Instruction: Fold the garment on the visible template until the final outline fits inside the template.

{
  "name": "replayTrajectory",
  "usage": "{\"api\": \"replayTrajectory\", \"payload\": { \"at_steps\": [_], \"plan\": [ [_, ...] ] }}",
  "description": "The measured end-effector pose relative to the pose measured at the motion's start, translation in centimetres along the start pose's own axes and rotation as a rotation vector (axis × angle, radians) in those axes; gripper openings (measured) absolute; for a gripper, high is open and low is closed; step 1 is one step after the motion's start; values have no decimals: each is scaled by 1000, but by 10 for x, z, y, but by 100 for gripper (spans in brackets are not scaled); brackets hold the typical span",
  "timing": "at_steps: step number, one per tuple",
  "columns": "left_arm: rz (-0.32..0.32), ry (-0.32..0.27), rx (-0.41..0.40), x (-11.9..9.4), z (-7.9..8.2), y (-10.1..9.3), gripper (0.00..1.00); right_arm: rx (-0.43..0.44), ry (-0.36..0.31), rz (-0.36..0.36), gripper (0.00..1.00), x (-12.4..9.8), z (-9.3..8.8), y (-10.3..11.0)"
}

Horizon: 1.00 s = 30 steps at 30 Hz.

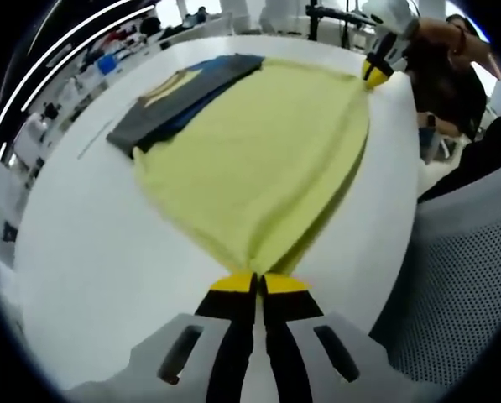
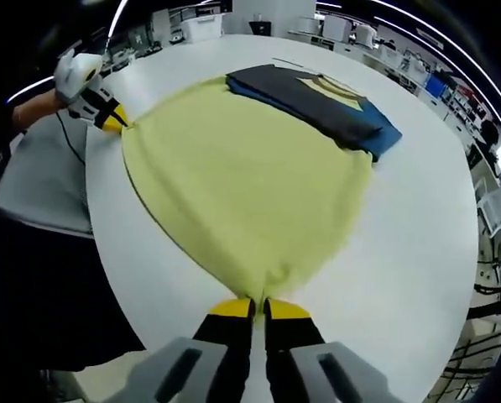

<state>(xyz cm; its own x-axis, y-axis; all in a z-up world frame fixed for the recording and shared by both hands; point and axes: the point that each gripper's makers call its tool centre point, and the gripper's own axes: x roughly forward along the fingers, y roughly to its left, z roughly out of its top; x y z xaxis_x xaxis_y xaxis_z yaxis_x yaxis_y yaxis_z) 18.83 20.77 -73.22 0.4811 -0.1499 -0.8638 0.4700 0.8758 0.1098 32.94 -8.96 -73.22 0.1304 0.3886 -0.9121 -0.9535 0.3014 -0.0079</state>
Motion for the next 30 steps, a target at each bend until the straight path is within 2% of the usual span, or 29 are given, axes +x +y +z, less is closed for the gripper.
{"api": "replayTrajectory", "payload": {
  "at_steps": [5,23,30],
  "plan": [
    [-1,16,21,-5,-5,-4,0,-12,14,17,0,-3,-3,10],
    [-36,19,-26,-18,-24,-19,0,-5,24,40,0,-8,-16,36],
    [-45,28,-15,-24,-28,-25,0,1,22,44,0,-10,-21,46]
  ]
}}
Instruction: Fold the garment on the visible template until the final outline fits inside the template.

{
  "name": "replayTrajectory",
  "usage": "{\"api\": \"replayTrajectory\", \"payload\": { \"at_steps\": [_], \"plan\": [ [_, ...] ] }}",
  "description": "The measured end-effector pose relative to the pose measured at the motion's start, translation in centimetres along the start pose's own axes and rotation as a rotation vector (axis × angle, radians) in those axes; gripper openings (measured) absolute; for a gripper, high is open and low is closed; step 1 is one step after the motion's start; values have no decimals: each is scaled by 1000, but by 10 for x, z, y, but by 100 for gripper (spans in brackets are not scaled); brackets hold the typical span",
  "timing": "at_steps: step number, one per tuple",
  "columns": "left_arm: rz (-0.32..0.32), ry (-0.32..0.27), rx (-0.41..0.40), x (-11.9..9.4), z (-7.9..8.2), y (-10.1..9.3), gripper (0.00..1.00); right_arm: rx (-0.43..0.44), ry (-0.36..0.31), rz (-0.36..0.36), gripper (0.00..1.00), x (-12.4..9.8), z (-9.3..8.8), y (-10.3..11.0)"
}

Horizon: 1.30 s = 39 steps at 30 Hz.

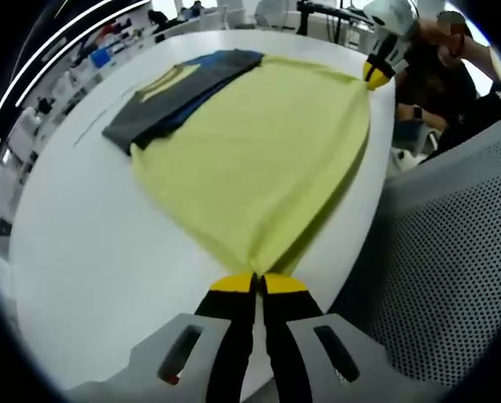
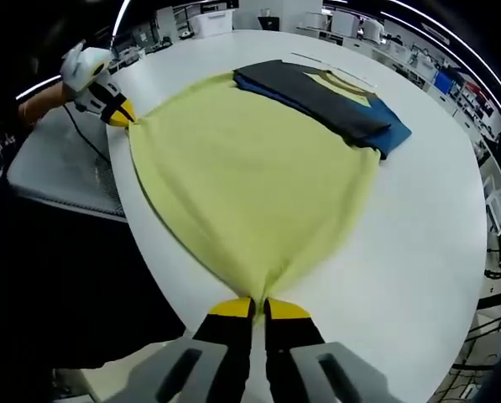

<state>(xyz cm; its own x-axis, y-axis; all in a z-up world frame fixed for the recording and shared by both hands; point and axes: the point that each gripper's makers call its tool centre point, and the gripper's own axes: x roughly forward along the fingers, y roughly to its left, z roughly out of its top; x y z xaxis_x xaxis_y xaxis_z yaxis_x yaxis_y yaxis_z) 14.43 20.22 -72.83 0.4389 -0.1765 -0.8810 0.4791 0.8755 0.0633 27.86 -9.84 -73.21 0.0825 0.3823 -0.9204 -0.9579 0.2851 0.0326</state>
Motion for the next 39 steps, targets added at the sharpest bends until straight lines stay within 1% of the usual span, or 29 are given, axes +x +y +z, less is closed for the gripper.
{"api": "replayTrajectory", "payload": {
  "at_steps": [13,24,28,35,39],
  "plan": [
    [-23,26,13,-7,-12,-17,0,10,3,8,0,-4,-11,15],
    [-35,37,9,-13,-20,-27,0,14,12,15,0,-6,-19,28],
    [-39,40,21,-15,-24,-31,0,13,18,18,0,-7,-21,32],
    [-34,44,21,-18,-25,-31,0,-13,32,29,0,-9,-23,38],
    [-29,32,-1,-25,-20,-28,0,-18,34,28,0,-12,-21,38]
  ]
}}
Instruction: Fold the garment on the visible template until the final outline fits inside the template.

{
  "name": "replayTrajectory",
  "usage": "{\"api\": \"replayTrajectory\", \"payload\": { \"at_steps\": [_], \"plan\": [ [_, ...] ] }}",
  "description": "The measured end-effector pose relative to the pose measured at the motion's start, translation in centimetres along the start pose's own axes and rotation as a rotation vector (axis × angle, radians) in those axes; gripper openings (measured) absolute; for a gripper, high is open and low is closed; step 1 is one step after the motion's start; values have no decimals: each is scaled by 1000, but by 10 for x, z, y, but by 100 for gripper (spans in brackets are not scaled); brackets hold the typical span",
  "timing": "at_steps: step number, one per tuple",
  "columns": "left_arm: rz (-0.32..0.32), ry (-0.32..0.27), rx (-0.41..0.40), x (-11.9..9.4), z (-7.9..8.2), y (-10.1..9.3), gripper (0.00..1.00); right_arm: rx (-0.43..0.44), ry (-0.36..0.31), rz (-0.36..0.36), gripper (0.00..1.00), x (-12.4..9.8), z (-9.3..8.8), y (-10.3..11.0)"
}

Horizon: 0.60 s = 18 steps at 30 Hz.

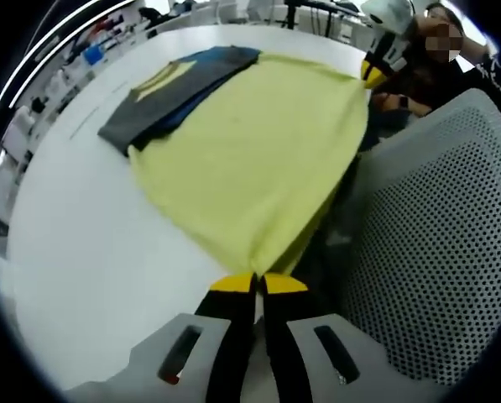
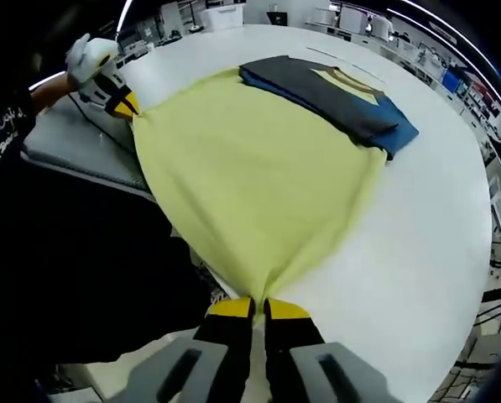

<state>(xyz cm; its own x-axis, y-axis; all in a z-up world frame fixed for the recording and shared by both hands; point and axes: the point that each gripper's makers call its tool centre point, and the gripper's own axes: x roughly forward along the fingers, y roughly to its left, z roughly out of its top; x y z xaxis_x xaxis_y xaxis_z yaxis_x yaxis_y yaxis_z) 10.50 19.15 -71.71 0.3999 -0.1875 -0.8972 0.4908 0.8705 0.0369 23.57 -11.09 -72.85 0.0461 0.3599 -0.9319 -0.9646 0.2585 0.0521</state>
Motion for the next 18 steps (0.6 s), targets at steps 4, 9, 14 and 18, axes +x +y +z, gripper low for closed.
{"api": "replayTrajectory", "payload": {
  "at_steps": [4,9,14,18],
  "plan": [
    [13,-16,-3,-7,7,4,0,-8,-4,-16,0,-7,5,-2],
    [30,-34,5,-19,17,12,0,-7,-42,-57,0,-25,21,-10],
    [63,-61,23,-33,33,24,0,-31,-67,-91,0,-39,36,-19],
    [80,-74,30,-40,43,33,0,-43,-80,-109,0,-48,47,-26]
  ]
}}
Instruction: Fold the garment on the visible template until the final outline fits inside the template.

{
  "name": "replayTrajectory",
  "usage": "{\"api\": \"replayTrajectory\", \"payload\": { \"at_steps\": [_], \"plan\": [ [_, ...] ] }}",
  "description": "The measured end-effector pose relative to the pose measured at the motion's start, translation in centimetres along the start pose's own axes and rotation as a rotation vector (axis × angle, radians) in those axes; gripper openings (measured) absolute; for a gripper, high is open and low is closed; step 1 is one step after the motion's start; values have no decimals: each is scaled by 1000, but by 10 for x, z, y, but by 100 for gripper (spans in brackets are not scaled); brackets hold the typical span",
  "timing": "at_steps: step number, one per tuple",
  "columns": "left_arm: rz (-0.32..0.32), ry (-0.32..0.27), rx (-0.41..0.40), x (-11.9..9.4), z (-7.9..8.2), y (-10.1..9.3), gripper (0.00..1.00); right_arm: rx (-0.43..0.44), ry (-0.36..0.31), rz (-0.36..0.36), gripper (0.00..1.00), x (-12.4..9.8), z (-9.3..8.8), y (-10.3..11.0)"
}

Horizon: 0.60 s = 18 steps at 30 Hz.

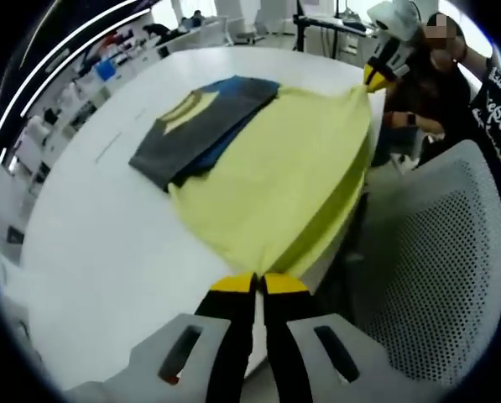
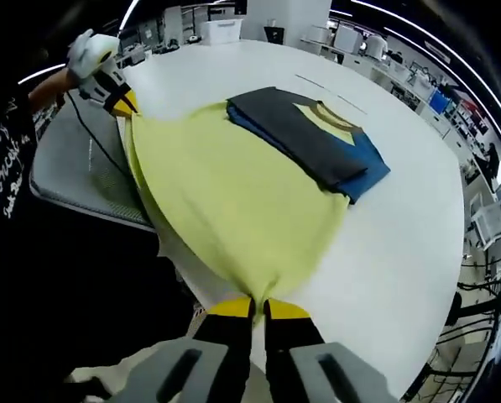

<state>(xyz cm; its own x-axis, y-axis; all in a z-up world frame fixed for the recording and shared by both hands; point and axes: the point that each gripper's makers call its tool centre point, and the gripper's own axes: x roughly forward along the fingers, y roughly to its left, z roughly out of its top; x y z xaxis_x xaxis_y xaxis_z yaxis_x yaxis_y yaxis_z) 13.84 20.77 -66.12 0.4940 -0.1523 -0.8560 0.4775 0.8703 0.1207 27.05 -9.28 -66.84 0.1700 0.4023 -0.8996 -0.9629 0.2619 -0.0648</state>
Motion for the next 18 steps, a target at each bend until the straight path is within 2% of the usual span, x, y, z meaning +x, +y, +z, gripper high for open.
{"api": "replayTrajectory", "payload": {
  "at_steps": [10,18],
  "plan": [
    [35,-20,2,-14,22,23,0,-44,-36,-42,0,-19,29,-19],
    [81,-54,21,-23,49,50,0,-84,-44,-63,0,-26,49,-37]
  ]
}}
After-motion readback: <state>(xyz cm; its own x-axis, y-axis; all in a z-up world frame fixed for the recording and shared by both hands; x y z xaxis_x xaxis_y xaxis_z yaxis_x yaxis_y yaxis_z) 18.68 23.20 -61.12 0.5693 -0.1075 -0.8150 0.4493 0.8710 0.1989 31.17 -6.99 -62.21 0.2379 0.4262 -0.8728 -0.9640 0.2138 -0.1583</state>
